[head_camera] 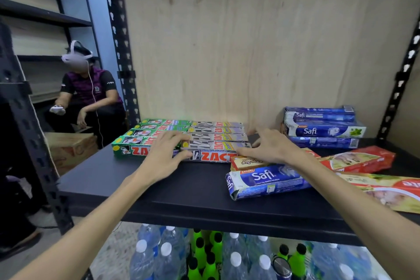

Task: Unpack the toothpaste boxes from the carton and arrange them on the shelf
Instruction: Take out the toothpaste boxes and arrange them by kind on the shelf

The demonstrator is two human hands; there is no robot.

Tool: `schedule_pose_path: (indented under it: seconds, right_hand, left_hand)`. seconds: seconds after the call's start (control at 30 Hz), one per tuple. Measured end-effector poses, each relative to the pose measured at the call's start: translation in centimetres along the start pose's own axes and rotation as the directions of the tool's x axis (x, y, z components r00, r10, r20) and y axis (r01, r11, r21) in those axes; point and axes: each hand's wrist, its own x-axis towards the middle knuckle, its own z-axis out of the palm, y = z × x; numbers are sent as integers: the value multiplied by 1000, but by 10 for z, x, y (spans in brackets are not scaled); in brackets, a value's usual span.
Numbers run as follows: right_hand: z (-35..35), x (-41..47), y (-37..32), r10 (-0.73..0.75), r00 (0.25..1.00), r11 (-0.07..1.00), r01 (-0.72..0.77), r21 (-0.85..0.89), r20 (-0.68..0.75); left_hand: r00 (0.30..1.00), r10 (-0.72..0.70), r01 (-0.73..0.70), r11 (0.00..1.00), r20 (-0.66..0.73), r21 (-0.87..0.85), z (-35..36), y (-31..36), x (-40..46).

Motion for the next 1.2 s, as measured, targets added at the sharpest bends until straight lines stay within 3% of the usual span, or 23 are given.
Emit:
schedule_pose_path:
  seconds: [0.47, 0.57, 0.67, 0.83, 0.97, 1.07, 1.2]
  right_hand:
    - [-3, 2, 3, -35, 999, 987, 28, 161, 39]
    - [-13, 0, 15, 18, 998, 994, -12, 110, -53]
    - [-34, 0, 39, 57, 988, 995, -45, 92, -143]
    - [-70, -3, 96, 69, 958, 997, -75, -10, -277]
    - [-85, -6, 151, 60, 929, 970, -140, -199, -365]
    - [-98, -6, 187, 120, 917, 923, -244, -298, -380]
    - [-115, 2, 233, 256, 924, 924, -320, -207, -284]
  left_hand:
    - [1000, -20, 20, 996, 5, 88, 4, 0, -4]
    - [998, 20, -14, 994, -62, 109, 1, 12, -4]
    - [992, 18, -15, 1000, -127, 28, 7, 34, 4]
    - [993, 51, -71, 979, -108, -189, 36, 108, 44]
    - [992, 104, -89, 975, 64, -205, 66, 162, 93]
    - [963, 71, -13, 976, 258, -219, 98, 189, 133]
    - [901, 73, 88, 935, 428, -344, 137, 209, 177]
